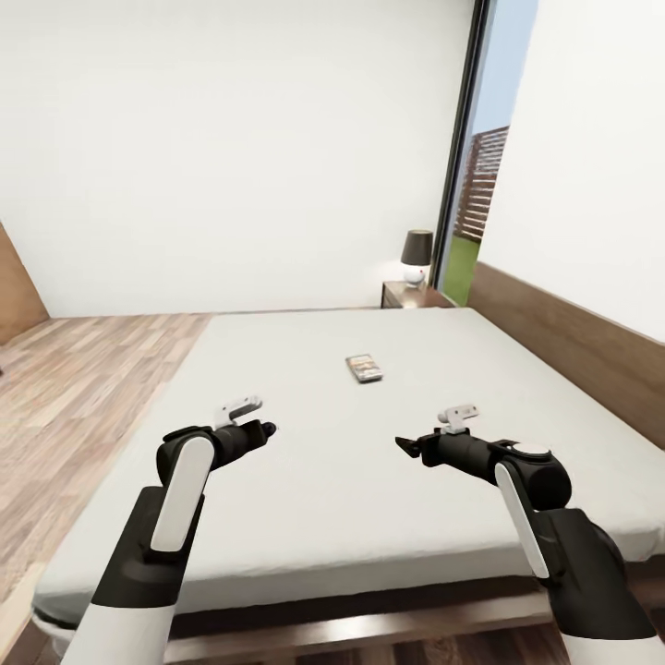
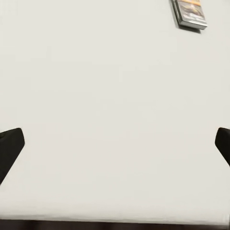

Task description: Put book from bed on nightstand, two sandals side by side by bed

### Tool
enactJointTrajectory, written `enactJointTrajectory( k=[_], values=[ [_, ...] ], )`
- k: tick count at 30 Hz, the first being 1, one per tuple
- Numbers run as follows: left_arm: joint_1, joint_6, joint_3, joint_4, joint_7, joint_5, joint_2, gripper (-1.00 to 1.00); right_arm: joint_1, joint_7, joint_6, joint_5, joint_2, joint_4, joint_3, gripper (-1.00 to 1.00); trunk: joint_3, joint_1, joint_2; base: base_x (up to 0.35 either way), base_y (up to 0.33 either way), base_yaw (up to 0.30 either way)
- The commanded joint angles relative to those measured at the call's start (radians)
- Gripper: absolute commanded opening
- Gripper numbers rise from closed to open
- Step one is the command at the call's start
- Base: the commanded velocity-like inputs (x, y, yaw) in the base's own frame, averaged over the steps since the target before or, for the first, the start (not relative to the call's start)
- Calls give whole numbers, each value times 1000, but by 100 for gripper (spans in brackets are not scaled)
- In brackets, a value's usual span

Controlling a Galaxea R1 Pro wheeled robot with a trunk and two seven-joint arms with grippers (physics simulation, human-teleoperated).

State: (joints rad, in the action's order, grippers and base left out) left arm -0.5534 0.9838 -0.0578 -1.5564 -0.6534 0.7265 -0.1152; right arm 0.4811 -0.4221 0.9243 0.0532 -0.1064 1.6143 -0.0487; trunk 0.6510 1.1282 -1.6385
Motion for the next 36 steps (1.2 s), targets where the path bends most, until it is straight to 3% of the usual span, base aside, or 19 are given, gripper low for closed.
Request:
enactJointTrajectory(
  k=[1,15,36],
  values=[
    [-1,2,0,0,-11,9,0,100,0,2,5,5,-1,1,0,100,1,0,-1,197,-156,288],
    [0,3,0,1,-12,3,0,100,-1,2,4,5,-1,1,0,100,1,0,-1,239,-192,254],
    [-1,3,0,2,-13,8,0,100,-2,2,5,5,-1,1,8,100,2,0,-1,205,-175,27]
  ],
)
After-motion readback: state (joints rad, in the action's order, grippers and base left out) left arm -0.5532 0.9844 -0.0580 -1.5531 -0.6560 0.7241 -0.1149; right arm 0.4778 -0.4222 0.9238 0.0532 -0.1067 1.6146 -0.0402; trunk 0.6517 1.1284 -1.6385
